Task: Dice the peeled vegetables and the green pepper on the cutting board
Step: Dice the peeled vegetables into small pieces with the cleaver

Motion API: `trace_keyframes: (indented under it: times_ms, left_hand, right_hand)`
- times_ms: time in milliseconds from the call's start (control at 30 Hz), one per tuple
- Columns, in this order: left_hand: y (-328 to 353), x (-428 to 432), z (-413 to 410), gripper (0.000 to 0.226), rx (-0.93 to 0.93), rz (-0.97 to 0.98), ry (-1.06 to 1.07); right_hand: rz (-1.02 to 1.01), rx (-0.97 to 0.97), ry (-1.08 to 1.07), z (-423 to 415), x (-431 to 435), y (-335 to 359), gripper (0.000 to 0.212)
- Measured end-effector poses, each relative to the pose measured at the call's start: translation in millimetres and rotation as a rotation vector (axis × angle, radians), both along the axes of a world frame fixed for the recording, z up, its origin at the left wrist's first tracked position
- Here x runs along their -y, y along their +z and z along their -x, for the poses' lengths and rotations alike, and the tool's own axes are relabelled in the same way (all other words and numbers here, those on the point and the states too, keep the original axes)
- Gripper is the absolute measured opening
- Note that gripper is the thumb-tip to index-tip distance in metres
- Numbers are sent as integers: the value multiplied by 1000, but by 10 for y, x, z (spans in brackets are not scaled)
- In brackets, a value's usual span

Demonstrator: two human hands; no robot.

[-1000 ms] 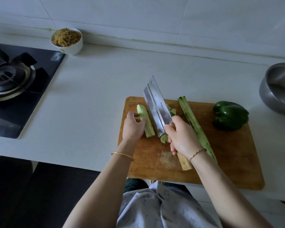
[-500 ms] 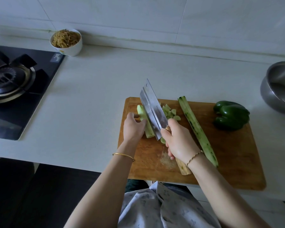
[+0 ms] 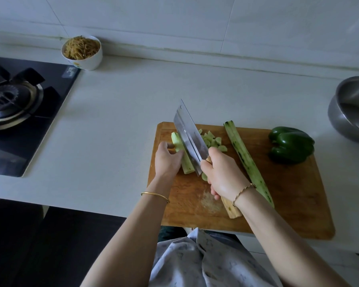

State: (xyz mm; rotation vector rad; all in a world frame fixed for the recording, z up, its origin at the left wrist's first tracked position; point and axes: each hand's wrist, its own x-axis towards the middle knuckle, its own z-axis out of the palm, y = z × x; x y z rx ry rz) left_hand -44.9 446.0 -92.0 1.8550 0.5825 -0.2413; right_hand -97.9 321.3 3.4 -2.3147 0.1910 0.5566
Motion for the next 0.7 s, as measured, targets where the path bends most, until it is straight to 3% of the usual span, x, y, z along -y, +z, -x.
trace_keyframes:
  times_ms: [467,700]
  left_hand:
    - [2,-18,-11,23,-28,28,22]
    - [10,-29,-13,21,-38,25,15]
  right_hand:
    - [-7,-15,-5,-54,-115,-61,11]
    - [90,1,36,23,-119,-143,15]
